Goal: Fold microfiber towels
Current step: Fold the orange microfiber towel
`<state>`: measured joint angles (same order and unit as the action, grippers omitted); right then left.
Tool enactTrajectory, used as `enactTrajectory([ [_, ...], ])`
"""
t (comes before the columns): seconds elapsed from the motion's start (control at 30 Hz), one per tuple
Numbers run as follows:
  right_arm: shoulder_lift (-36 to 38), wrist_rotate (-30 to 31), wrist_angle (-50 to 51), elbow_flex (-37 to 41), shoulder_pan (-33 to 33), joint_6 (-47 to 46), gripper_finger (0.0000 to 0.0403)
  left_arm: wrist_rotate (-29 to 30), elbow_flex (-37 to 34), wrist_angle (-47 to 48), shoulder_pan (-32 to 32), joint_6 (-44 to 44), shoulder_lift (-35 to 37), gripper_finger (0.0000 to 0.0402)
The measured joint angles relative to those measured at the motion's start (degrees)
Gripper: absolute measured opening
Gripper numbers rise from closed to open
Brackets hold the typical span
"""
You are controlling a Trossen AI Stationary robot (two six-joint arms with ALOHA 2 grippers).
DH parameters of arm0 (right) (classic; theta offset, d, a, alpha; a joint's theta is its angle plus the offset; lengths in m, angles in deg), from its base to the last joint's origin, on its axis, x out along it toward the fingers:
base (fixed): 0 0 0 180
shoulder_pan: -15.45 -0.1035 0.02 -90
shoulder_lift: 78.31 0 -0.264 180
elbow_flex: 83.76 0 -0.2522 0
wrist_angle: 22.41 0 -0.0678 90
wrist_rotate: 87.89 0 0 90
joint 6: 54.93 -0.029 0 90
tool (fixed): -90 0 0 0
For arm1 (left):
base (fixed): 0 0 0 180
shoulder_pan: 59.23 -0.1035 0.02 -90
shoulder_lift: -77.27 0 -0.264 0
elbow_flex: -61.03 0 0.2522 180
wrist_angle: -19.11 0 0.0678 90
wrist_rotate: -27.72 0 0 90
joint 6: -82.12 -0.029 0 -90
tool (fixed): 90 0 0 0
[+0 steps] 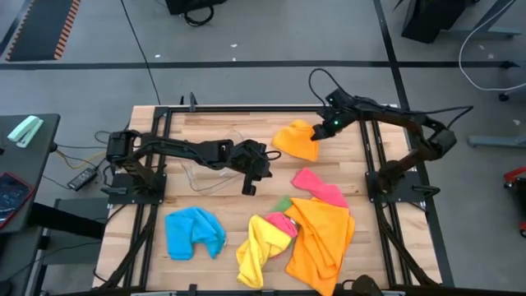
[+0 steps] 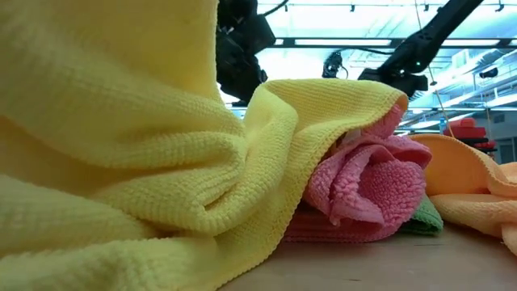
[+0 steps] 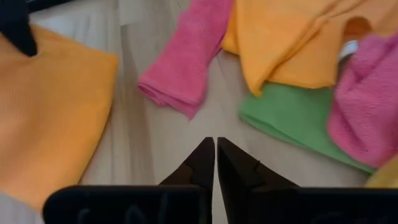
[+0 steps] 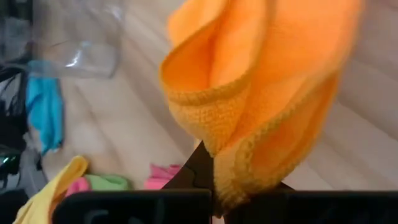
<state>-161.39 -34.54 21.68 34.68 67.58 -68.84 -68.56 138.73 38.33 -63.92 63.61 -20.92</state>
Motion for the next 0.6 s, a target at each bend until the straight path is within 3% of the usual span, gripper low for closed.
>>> enactTrajectory([
  [0.47,1.55,8.78,14.84,0.46,1.18,5.53,0.0014,0.14,-0.01,-3.07,0.46,0.90,-2.02,0.0025],
  [0.6,5.29,9.37,20.13,-3.19,-3.32,13.75,0.0011,5.49,0.00,-4.67,-0.42,1.46,-2.01,0.0033],
])
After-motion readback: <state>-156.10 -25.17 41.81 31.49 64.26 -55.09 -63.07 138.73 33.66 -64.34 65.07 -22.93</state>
